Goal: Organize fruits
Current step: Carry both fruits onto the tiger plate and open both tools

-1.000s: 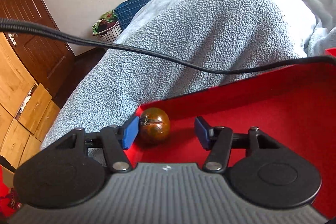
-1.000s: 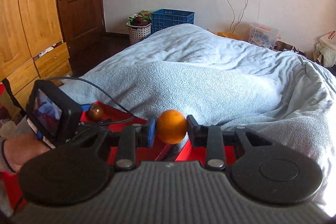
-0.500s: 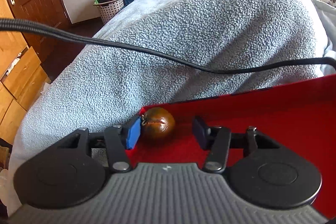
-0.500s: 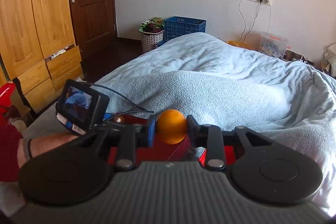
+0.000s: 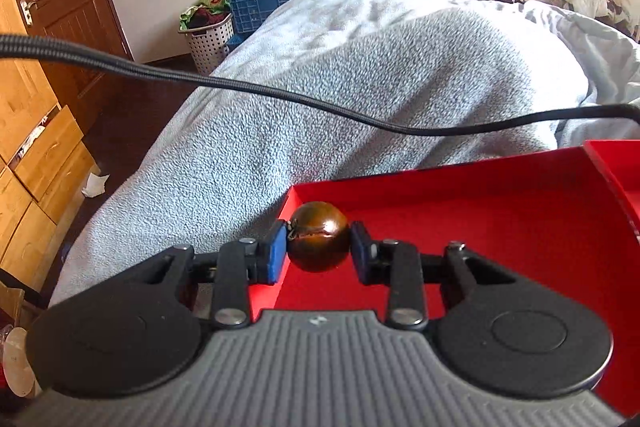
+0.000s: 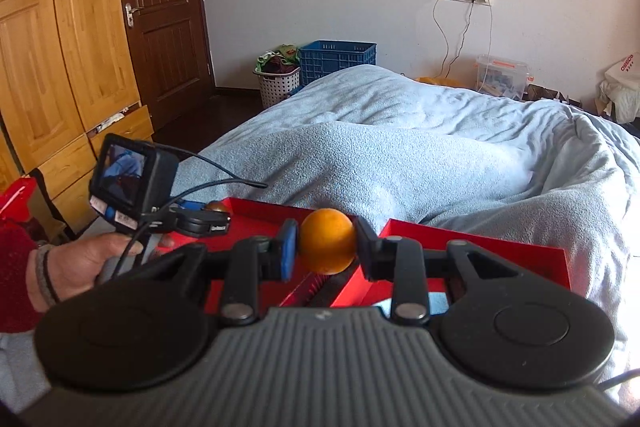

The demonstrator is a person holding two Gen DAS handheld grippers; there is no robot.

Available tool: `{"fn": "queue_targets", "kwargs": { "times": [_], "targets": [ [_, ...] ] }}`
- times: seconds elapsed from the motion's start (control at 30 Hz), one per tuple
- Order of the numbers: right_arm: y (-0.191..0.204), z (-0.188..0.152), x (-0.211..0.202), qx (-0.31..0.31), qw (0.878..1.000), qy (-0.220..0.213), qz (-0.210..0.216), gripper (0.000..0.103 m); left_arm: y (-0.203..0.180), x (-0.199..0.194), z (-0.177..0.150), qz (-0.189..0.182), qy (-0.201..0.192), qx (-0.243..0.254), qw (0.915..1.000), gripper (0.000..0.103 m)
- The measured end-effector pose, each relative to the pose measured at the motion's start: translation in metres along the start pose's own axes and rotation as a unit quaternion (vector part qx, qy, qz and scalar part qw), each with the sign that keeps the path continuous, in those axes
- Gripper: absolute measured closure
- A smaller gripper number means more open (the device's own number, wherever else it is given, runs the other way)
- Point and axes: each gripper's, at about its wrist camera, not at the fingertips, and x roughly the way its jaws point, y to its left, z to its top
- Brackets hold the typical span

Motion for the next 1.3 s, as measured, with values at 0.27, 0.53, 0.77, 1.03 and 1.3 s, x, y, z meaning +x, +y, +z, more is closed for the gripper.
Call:
{"fn": "queue_targets", "kwargs": {
  "times": [0.27, 0.53, 0.77, 1.03, 1.3],
  "targets": [
    [-0.041, -0.044, -0.043, 0.039, 0.998, 0.009, -0.053, 0.069, -0.045, -0.121, 0.017, -0.062, -0.068, 0.034, 0.9952, 0.064],
    [-0.076, -0.085, -0.017, 0.063, 0.994, 0.061, -0.065, 0.068, -0.161, -0.183, -0.011, -0.174, -0.05, 0.079, 0.9802, 0.064],
    [-0.084, -0.096, -0.003, 0.05, 0.993, 0.08, -0.064, 0.069, -0.226, -0.15, -0.063, -0.19, 0.013, 0.114, 0.9751, 0.064],
    [-0.09, -0.1, -0.043, 0.082, 0.992, 0.041, -0.089, 0.069, -0.237, -0.14, -0.068, -0.215, 0.002, 0.143, 0.9661, 0.045],
    [-0.071, -0.107, -0.125, 0.137, 0.984, -0.046, -0.105, 0.051, -0.177, -0.192, -0.07, -0.216, -0.066, 0.127, 0.9659, 0.025]
  ]
}}
